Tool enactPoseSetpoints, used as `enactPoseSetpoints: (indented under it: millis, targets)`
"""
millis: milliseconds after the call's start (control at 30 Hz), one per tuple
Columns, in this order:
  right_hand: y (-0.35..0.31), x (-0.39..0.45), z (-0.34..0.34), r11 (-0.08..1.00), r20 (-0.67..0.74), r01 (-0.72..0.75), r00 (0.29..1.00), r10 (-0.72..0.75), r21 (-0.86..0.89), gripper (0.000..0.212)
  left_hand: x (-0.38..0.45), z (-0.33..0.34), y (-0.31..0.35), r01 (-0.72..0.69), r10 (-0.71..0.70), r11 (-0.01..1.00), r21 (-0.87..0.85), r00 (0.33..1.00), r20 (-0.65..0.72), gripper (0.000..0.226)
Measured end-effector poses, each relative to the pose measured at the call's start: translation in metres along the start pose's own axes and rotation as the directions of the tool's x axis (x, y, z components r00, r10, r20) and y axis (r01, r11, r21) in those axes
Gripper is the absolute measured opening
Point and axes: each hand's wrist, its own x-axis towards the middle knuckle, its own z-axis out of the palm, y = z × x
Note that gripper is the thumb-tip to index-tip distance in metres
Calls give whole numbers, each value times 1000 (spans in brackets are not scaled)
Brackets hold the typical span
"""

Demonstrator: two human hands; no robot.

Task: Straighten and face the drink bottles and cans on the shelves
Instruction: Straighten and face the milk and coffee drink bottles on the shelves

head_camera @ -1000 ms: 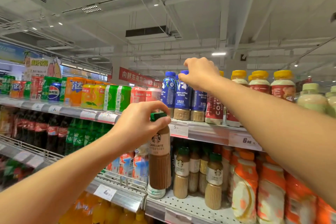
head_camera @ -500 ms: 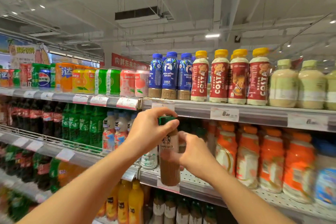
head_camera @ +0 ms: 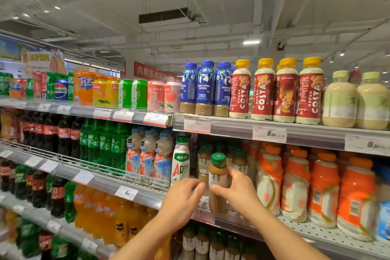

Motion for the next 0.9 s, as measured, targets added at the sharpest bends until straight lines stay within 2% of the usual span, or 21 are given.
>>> enactPoseSetpoints:
  millis: [100,200,300,367,433,533,633,667,733,800,900]
  targets:
    - [7,4,10,999,-48,-44,998,43,-32,55,2,14,-24,-21,16,993,118,999,38,58]
    - [10,8,15,995,-88,-92,992,89,-38,57,9,27,-38,-38,20,982,187,995,94,61]
    - [14,6,21,989,-105,-148,983,148,7,51,13,39,-44,-93,56,966,241,986,154,54]
    - [22,1,27,975,-92,-223,971,221,-16,57,11,45,-45,-155,124,933,324,986,114,41]
    - [32,-5,32,960,-80,-276,959,273,-40,65,8,50,-45,-187,161,938,292,981,109,32]
    - [43,-10,40,949,-87,-308,950,301,-71,65,5,60,-45,-233,222,933,274,972,71,33]
    - [47,-9,45,954,-103,-290,954,282,-75,60,4,63,-47,-202,201,957,207,979,25,33]
    - [47,-9,46,955,-118,-284,955,273,-83,58,5,61,-48,-199,197,958,208,980,28,34]
    - [48,-9,47,955,-157,-270,955,250,-119,51,5,62,-49,-175,196,949,263,979,-57,42]
    - [47,-10,50,951,-207,-269,950,235,-153,44,0,69,-56,-100,111,966,240,993,-36,49]
    - [42,-7,54,938,-257,-284,938,231,-196,40,-3,69,-53,-69,80,964,255,996,-33,61]
